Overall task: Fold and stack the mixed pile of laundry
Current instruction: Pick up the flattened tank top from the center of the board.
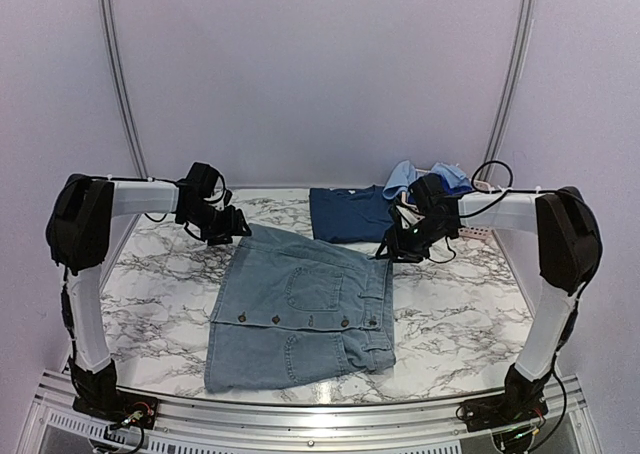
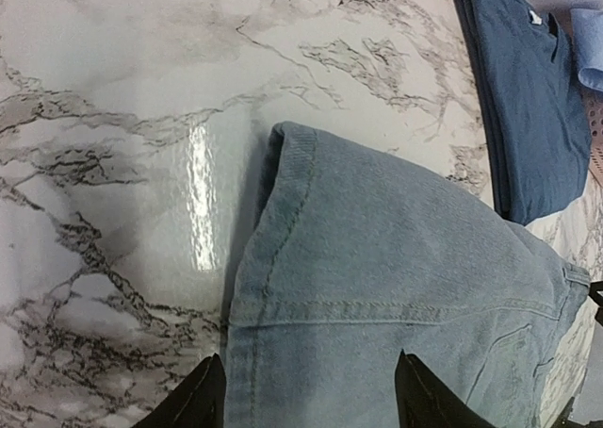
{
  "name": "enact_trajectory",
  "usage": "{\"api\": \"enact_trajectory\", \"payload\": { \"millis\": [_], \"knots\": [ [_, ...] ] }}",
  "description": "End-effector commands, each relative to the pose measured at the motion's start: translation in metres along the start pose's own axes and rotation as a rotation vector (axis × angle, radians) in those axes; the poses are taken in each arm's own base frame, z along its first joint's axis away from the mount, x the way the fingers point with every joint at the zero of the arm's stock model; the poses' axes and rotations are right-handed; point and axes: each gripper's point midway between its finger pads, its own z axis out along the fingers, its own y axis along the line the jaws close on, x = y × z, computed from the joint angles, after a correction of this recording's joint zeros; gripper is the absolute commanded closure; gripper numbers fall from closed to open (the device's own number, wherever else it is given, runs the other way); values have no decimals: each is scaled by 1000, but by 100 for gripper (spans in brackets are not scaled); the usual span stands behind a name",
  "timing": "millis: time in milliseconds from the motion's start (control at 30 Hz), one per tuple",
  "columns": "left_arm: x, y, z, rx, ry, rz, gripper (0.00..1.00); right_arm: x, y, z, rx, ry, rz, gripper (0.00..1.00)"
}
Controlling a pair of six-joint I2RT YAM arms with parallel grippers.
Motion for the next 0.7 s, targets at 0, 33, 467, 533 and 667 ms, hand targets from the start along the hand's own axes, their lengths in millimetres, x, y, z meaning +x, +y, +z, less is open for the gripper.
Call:
{"api": "enact_trajectory", "payload": {
  "millis": [0,33,467,533,667],
  "knots": [
    [-11,5,15,17,14,18,38,4,-3,7,-21,9,26,50],
    [-10,8,17,17,21,14,39,6,-4,9,-19,12,28,50],
    [8,28,35,-33,69,-22,41,13,-1,23,-77,32,59,55],
    [10,28,38,-31,77,-29,42,13,2,23,-99,32,61,59],
    [10,30,40,-37,79,-37,41,18,10,26,-149,48,72,61]
  ]
}}
